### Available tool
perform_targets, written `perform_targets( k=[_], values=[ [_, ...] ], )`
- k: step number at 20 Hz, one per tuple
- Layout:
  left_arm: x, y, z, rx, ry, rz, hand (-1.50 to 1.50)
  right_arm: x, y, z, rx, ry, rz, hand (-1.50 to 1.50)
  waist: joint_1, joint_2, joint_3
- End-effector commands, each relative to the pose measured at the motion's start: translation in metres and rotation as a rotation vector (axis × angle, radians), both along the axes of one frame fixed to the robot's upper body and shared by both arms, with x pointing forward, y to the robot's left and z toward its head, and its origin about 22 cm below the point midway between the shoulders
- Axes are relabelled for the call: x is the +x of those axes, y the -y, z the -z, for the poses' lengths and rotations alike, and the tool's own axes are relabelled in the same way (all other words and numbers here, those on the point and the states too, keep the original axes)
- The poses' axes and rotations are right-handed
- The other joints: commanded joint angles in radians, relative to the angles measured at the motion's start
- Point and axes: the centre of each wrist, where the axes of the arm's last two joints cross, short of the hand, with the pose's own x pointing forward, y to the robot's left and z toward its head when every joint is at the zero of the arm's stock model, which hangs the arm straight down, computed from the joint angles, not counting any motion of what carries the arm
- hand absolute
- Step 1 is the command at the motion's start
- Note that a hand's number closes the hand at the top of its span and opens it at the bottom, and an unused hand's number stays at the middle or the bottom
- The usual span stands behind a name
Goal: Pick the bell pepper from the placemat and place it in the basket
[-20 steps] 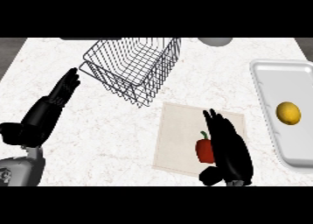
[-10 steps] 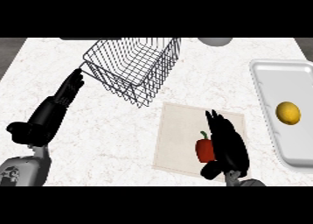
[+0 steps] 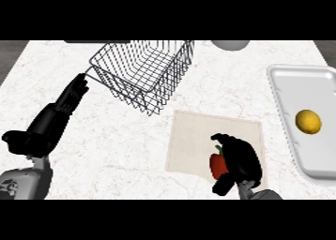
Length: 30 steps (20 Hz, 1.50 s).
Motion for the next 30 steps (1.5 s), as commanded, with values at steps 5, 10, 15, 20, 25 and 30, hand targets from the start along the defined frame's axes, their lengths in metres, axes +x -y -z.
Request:
perform_targets(
  k=[5,10,15,20,25,30],
  values=[
    [0.007,0.013,0.009,-0.009,0.003,0.001,0.00,-0.020,0.005,0.015,-0.050,-0.017,-0.054,1.50,-0.003,0.006,0.006],
    [-0.001,0.006,0.009,0.003,0.003,0.003,0.00,-0.002,-0.023,0.011,-0.163,0.018,-0.155,1.50,0.005,0.006,0.006],
    [0.015,0.023,-0.001,-0.003,0.026,0.105,0.00,0.003,-0.103,-0.026,-0.136,0.103,-0.052,1.50,0.103,0.026,0.007],
    [0.017,0.036,-0.001,-0.006,0.027,0.149,0.00,0.014,-0.123,-0.044,-0.136,0.189,0.022,1.50,0.164,0.033,0.006],
    [0.020,0.046,-0.003,-0.002,0.030,0.186,0.00,0.026,-0.135,-0.071,0.030,0.262,0.106,1.50,0.198,0.037,0.009],
    [0.024,0.050,-0.006,0.001,0.032,0.200,0.00,0.030,-0.148,-0.119,0.273,0.469,0.120,1.50,0.203,0.022,0.009]
  ],
)
